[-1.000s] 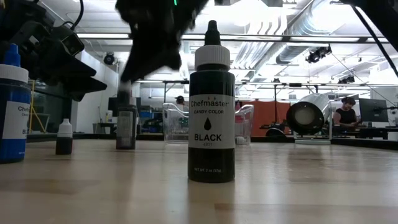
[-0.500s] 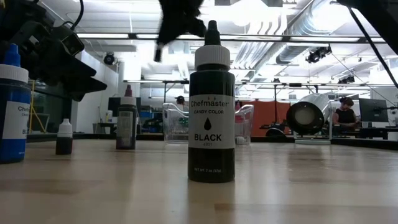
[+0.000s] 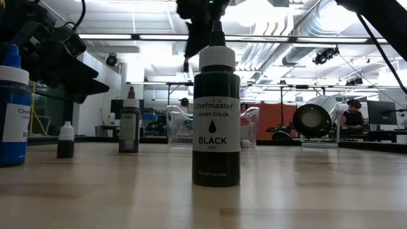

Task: Pick & Place food coloring
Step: Put the small black food coloring into the transparent container

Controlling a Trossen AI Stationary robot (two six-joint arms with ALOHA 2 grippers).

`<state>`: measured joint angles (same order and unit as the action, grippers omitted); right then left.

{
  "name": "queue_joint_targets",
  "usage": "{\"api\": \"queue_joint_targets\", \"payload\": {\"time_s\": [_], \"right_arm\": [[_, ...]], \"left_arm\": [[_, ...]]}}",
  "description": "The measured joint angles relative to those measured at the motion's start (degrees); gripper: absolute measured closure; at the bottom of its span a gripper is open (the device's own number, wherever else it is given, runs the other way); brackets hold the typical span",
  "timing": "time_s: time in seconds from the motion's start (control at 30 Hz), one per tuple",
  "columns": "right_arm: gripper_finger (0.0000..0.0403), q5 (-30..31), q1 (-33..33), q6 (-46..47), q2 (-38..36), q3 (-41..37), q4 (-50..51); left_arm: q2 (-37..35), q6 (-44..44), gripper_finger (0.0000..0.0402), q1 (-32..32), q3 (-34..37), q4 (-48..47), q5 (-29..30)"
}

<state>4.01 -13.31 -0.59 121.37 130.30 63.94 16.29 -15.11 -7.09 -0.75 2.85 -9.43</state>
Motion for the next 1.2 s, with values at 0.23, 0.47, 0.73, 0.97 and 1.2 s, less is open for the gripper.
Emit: {"api": "queue_joint_targets", "payload": {"time_s": [0.23, 0.47, 0.73, 0.97, 1.2], "right_arm": [[0.037, 1.69, -3.25, -6.98, -1.81, 0.0, 8.86], [0.037, 1.44, -5.07, -8.86, -2.68, 0.0, 11.82], [0.0369, 0.77, -8.52, -8.56, -2.99, 0.0, 16.66], [0.037, -2.04, -10.75, -8.47, -4.2, 0.0, 16.91], [0.0369, -4.46, -12.17, -8.51, -4.28, 0.0, 16.72]], "left_arm": [[-0.02, 0.0, 0.0167, 0.0, 0.0, -0.15, -0.02], [-0.02, 0.0, 0.0167, -0.02, 0.0, -0.07, -0.11], [-0.02, 0.0, 0.0167, 0.0, 0.0, -0.04, -0.17], [-0.02, 0.0, 0.0167, -0.01, 0.0, -0.04, -0.11], [-0.02, 0.0, 0.0167, -0.02, 0.0, -0.04, -0.02]]}}
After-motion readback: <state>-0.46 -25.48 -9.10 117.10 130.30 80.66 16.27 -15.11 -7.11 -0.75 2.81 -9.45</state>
